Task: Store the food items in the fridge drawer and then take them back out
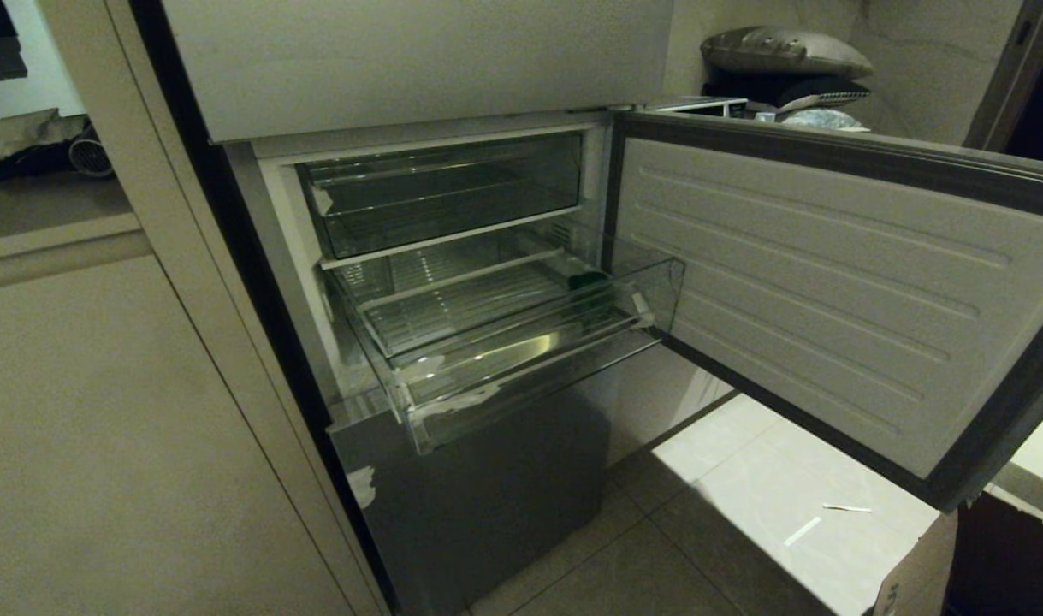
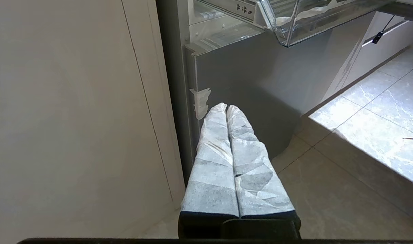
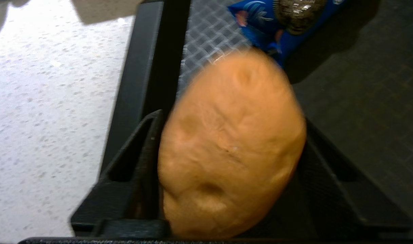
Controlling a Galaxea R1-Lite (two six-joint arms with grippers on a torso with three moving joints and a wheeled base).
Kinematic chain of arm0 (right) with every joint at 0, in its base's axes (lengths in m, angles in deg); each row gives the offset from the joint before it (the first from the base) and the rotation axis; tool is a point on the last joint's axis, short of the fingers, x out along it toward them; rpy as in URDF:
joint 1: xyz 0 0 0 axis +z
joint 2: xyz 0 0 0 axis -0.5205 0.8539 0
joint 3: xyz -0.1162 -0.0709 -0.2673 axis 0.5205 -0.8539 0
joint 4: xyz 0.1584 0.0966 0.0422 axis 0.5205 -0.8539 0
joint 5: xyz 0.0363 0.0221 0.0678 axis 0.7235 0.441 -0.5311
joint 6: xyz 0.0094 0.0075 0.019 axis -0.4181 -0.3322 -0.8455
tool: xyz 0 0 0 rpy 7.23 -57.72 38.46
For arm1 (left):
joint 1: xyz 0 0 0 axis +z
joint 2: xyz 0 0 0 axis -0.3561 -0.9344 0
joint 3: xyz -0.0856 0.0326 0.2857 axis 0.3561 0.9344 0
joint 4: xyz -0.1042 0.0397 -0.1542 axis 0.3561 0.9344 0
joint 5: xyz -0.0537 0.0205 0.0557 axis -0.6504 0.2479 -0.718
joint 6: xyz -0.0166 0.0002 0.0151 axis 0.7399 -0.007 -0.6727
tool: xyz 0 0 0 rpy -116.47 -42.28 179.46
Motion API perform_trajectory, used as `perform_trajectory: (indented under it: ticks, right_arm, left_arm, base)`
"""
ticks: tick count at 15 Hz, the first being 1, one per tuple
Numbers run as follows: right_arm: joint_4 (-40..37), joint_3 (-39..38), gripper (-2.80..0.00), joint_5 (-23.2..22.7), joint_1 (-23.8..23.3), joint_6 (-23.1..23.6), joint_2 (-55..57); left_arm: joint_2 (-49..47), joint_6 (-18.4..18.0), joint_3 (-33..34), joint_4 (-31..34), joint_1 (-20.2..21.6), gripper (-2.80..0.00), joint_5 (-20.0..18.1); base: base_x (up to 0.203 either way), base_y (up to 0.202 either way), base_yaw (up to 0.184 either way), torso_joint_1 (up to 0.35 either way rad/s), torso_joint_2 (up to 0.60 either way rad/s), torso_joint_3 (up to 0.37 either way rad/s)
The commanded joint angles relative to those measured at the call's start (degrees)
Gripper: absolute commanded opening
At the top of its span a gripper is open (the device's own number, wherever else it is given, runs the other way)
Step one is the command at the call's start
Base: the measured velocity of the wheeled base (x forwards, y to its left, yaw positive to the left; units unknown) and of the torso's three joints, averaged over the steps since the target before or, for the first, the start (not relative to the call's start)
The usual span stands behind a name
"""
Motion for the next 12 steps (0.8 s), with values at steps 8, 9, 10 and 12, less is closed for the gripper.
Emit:
perform_trajectory:
  ticks: [8, 9, 10, 12]
  right_arm:
    - [-0.21, -1.74, -2.8, -0.27, -1.49, -0.27, -9.52]
    - [-0.29, -2.79, -2.8, -0.3, -1.48, -0.27, -12.11]
    - [-0.33, -4.1, -2.8, -0.31, -1.45, -0.23, -14.49]
    - [-0.11, -7.14, -2.8, -1.56, -1.37, -0.12, -18.83]
  left_arm:
    - [-0.09, 0.0, 0.01, 0.02, 0.0, -2.8, 0.02]
    - [-0.09, 0.0, 0.01, 0.02, 0.0, -2.8, 0.02]
    - [-0.09, 0.0, 0.01, 0.02, 0.0, -2.8, 0.02]
    - [-0.09, 0.0, 0.01, 0.02, 0.0, -2.8, 0.02]
  base:
    - [0.0, 0.0, 0.0, 0.0, 0.0, 0.0]
    - [0.0, 0.0, 0.0, 0.0, 0.0, 0.0]
    - [0.0, 0.0, 0.0, 0.0, 0.0, 0.0]
    - [0.0, 0.0, 0.0, 0.0, 0.0, 0.0]
